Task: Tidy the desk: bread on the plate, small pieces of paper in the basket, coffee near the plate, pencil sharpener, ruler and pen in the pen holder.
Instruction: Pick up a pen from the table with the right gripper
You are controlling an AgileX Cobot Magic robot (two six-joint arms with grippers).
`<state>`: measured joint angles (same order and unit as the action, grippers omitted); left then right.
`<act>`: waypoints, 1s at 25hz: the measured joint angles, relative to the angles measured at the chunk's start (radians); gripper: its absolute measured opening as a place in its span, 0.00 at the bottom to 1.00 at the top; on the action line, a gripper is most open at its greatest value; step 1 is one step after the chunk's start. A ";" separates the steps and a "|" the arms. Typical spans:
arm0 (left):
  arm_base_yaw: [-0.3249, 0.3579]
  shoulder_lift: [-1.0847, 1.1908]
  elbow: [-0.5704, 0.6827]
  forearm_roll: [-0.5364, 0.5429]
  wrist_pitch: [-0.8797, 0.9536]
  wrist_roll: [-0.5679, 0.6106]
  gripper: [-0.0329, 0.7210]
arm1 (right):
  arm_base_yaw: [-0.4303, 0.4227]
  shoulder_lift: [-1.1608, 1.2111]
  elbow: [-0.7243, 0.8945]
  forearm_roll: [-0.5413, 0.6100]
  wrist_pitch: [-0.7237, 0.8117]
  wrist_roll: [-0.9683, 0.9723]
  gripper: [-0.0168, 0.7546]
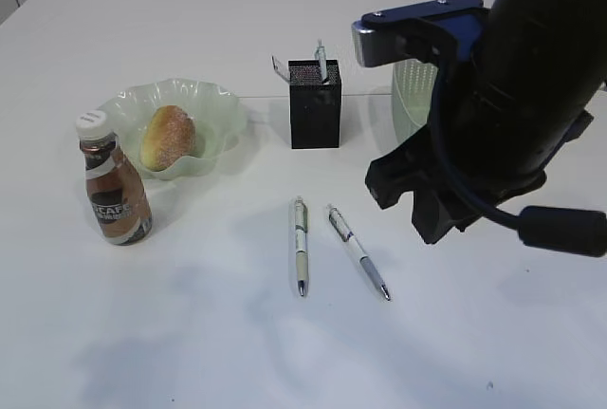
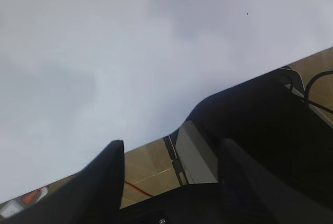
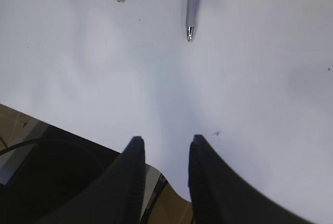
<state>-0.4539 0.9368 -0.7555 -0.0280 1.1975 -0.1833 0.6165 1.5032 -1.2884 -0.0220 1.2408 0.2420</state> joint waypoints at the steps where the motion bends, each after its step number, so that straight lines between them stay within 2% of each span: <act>1: 0.000 0.000 0.000 0.000 0.000 0.000 0.58 | 0.000 0.000 0.000 0.000 0.000 0.002 0.34; 5: 0.000 0.000 0.000 0.000 0.010 0.000 0.58 | 0.000 0.000 0.000 -0.004 -0.009 0.007 0.34; 12: 0.000 0.000 0.000 0.000 0.012 0.000 0.58 | 0.000 0.021 0.000 -0.012 -0.133 0.008 0.34; 19: 0.000 0.000 0.000 0.000 0.012 0.000 0.58 | 0.000 0.184 -0.005 -0.051 -0.178 0.008 0.35; 25: 0.000 0.000 0.000 0.000 0.014 0.000 0.58 | 0.000 0.313 -0.102 -0.096 -0.228 0.016 0.51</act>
<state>-0.4539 0.9368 -0.7555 -0.0280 1.2110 -0.1833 0.6165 1.8158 -1.3908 -0.1176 1.0126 0.2577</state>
